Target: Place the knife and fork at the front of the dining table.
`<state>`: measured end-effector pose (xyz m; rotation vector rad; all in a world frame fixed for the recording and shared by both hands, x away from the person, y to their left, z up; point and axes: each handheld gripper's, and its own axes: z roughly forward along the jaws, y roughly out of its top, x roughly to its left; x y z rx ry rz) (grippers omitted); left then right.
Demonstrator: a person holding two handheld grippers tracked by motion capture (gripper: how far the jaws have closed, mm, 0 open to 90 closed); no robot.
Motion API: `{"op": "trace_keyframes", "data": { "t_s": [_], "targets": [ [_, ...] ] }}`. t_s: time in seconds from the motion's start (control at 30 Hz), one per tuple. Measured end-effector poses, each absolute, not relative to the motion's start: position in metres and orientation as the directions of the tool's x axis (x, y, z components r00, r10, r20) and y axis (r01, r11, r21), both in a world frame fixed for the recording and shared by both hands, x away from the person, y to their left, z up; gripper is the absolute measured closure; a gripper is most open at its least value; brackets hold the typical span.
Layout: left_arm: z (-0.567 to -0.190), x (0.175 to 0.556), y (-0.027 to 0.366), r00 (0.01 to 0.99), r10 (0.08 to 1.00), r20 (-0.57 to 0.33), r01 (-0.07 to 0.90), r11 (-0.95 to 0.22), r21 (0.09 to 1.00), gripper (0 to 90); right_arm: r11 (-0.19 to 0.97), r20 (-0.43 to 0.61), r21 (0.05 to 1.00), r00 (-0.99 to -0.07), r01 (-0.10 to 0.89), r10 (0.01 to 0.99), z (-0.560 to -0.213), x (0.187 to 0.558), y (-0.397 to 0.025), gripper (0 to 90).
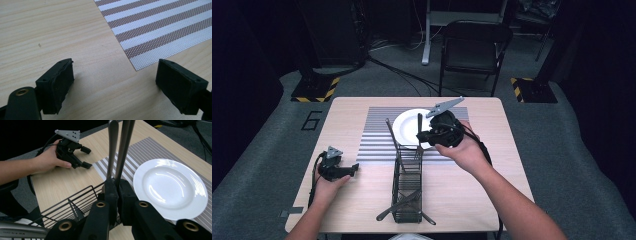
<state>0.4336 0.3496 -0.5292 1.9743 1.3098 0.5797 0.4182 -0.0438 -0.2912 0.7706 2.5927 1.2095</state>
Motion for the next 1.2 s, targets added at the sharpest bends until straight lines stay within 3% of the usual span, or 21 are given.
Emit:
{"op": "trace_keyframes", "data": {
  "t_s": [0.7, 1.2],
  "targets": [
    [-0.529, 0.434, 0.350, 0.392, 0.920, -0.007, 0.613, -0.256, 0.748, 14.7, 0.471, 0.066, 0.751, -0.762, 0.463, 0.644, -0.300, 0.425, -0.111, 87.3],
    [-0.529, 0.433, 0.349, 0.391, 0.920, -0.006, 0.613, -0.255, 0.748, 14.7, 0.434, 0.082, 0.734, -0.703, 0.522, 0.706, -0.320, 0.443, -0.129, 87.5]
  ]
}}
